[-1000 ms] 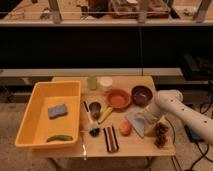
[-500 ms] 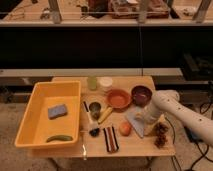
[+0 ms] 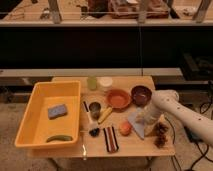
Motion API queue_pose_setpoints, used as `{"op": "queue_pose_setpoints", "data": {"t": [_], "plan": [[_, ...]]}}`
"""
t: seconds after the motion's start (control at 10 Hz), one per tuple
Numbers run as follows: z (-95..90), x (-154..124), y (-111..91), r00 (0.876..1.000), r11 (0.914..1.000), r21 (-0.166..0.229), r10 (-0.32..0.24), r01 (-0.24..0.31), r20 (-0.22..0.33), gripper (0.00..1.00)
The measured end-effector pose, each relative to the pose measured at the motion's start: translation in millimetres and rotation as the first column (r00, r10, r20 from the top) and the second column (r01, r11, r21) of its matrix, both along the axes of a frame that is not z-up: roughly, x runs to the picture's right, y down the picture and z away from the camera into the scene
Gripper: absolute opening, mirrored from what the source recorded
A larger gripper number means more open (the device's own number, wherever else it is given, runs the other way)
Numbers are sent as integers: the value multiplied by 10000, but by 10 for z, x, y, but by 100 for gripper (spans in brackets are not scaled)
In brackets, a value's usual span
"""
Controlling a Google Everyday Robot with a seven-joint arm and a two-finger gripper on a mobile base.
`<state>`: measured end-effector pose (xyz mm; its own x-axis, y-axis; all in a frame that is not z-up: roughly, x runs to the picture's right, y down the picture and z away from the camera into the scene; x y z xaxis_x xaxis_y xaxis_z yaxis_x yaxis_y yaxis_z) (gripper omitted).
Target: Place towel in tray
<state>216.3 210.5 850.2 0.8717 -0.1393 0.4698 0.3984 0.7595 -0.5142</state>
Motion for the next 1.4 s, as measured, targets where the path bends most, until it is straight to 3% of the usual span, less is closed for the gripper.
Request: {"op": "queue_pose_setpoints", "data": {"t": [0.2,0.3,0.7,1.0,1.4], "plan": [[-8,5,2,10000,10000,-18,-20,20,6,5],[-7,10,4,10000,10000,-21,-33,33,-3,1],[-56,-5,-65,9999,9999,-95,75,-76,-105,0],[-383,42,-386,9986,9995,-27,327,-328,-407,0],[-1125,93,-1159,9950,9975,297,657,-636,-748,0]]}}
